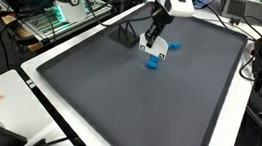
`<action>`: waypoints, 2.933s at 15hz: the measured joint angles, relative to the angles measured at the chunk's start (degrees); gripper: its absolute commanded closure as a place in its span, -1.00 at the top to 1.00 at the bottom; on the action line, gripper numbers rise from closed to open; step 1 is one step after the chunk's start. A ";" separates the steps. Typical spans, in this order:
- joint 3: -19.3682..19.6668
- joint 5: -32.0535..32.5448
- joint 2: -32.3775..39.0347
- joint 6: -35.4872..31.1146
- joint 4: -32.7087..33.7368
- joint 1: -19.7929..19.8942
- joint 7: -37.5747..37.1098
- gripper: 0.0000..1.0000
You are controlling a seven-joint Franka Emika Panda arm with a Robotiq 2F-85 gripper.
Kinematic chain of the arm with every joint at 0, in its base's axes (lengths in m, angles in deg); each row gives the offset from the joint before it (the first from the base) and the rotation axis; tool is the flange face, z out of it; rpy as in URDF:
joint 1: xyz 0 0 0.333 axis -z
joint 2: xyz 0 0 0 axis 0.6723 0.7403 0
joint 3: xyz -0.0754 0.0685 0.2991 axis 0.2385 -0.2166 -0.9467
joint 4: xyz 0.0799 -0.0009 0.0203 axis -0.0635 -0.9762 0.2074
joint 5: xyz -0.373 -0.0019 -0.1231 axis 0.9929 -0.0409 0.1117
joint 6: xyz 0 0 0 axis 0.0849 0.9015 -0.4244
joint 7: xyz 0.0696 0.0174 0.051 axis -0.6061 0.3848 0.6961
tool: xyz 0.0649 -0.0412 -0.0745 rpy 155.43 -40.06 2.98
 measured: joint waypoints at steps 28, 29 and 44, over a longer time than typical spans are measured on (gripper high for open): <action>-1.05 -25.69 -21.29 -11.27 -29.04 -0.11 -55.26 -0.98; -1.04 -26.56 -21.29 -11.63 -29.43 -0.10 -55.54 -0.98; -1.12 -35.37 -19.50 -20.05 -32.92 -0.13 -57.71 -0.98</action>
